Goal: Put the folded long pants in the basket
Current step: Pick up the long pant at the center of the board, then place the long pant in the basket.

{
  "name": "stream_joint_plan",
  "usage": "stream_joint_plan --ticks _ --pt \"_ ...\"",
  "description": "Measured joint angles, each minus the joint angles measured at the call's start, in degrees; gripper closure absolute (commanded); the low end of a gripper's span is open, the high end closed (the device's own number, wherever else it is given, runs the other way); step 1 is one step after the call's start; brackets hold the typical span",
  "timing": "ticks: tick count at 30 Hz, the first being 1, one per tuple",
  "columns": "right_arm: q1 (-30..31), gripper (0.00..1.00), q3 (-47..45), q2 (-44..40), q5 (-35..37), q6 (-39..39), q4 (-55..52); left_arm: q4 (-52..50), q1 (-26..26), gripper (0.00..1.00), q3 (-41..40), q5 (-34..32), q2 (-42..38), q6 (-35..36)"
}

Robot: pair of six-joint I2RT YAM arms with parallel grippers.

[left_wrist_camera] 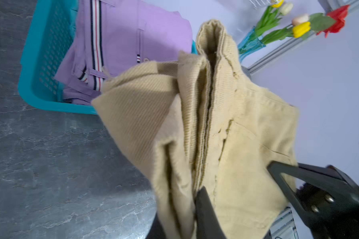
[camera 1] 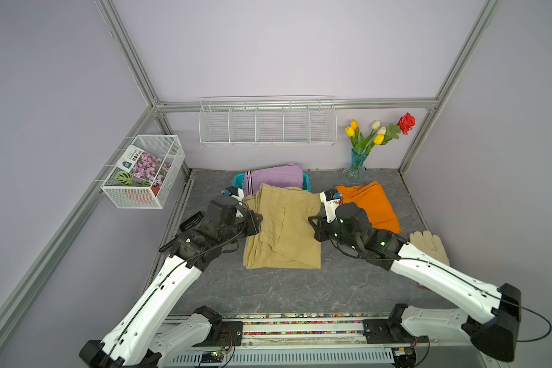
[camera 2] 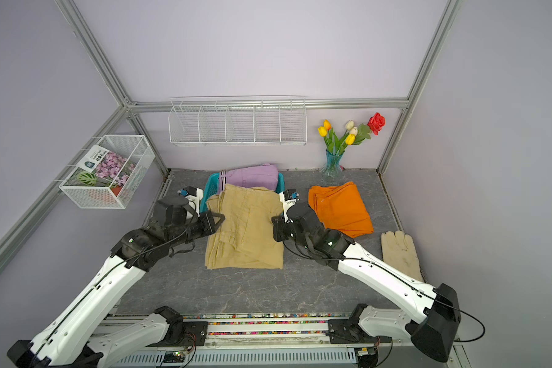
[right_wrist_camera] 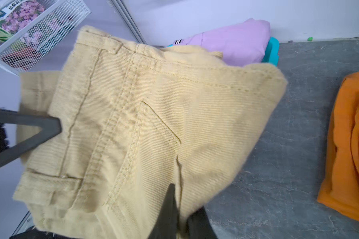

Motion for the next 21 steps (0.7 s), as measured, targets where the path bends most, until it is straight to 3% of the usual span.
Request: stream_joint_plan --ticks 5,9,21 --pt "-5.1 1.0 7.2 8.4 -2.8 -0.7 0.1 1.5 10.1 1.0 2.4 4.2 11.7 0.6" --pt "-8.9 1.0 12.7 16.4 -6.6 -0.7 0.3 2.5 11.5 1.0 5.7 4.6 17.3 0.9" --pt "-20.9 1.0 41.4 45.4 -18.0 -1.2 1.1 3.7 19.2 1.0 38.5 13.9 49.7 2.5"
